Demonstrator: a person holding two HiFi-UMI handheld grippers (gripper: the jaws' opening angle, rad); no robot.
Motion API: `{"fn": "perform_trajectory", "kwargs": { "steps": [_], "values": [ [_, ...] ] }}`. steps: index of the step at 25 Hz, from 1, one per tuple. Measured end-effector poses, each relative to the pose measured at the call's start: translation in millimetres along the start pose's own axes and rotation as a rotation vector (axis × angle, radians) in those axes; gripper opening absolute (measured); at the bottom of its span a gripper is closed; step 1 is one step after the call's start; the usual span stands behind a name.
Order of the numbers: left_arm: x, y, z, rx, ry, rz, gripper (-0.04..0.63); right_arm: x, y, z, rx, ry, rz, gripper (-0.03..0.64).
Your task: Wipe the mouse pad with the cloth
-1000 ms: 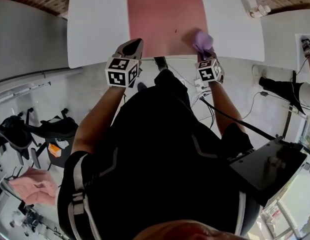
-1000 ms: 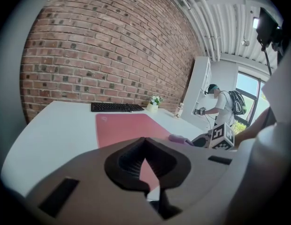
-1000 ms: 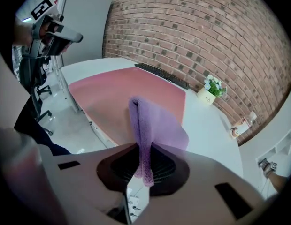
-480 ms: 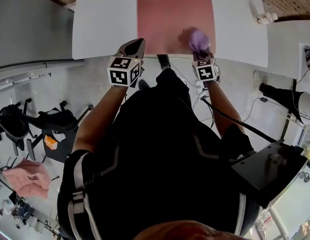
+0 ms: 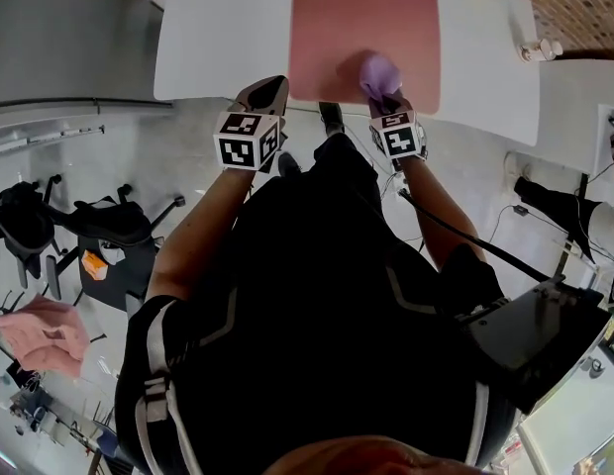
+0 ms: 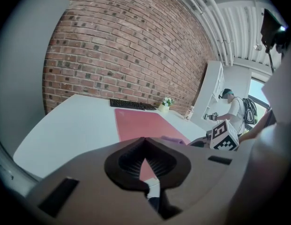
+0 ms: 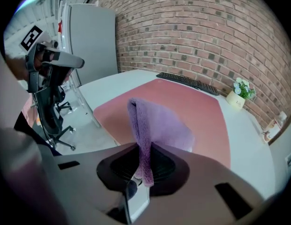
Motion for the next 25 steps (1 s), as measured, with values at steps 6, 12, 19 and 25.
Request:
{"fn": "perform_trajectory", "kwargs": {
  "steps": [6, 12, 19, 25],
  "values": [
    [-15, -11, 0, -0.014, 0.013, -0.032, 0.003, 18, -33, -18, -0.016, 0.005, -0.076, 0.058],
    [-31, -24, 2, -0.047, 0.026, -0.077, 0.003, 33, -56, -35, -0.025, 0.015, -0.139, 0.058],
    [-50, -33, 1, -0.046, 0.04, -0.12, 0.003, 47, -83, -50, -0.035, 0.02, -0.211, 0.058],
    [-64, -44, 1, -0.06, 0.053, -0.148, 0.003, 62, -108, -65, -0.023, 0.024, -0.261, 0.058]
  ]
}}
Point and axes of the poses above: the fingertips, and each gripper's own axes: x forward along the fingers, y to its right, z out of its underside, the point moved 6 cm from there along -x, backward along the fingers, and after that the axes turned 13 degrees about y, right-handed, at the moved point
